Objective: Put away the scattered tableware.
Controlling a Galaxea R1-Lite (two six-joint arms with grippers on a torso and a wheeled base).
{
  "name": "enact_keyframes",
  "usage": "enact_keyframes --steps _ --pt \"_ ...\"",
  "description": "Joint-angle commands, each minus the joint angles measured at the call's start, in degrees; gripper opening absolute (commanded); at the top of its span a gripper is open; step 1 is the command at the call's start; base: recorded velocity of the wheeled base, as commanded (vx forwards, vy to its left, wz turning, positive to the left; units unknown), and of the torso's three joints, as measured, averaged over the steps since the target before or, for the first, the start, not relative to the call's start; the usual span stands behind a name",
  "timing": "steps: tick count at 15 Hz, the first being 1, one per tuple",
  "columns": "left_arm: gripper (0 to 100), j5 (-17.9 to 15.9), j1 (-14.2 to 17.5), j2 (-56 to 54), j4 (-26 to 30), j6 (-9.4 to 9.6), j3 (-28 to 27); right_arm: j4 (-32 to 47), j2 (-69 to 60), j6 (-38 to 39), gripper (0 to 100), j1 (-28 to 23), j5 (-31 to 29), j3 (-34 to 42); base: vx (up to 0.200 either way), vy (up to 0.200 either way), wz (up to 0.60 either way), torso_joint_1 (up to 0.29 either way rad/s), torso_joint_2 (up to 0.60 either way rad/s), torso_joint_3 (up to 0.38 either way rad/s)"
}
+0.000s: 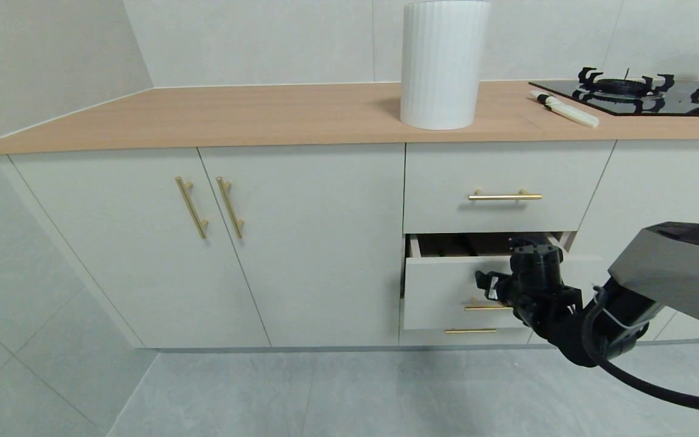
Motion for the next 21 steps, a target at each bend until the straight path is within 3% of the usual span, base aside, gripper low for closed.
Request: enact_keyframes --steps 1,10,21 --pt "100 -0.02 0.01 0.0 -0.01 0.0 0.0 -0.75 2.48 0.1 100 -1.11 -0.08 -1.55 0.0 0.0 0.0 0.0 0.0 0.0" --pt "100 -0.02 0.01 0.0 -0.01 0.0 0.0 -6.02 9.51 -0.08 100 -4.27 -4.56 -9.28 0.0 0.0 0.0 0.0 0.0 0.0" --pt "100 -0.02 0.01 0.0 -0.01 0.0 0.0 -6.9 14.26 0.01 100 -6.56 -10.19 -17.89 0.0 0.0 0.0 0.0 0.0 0.0"
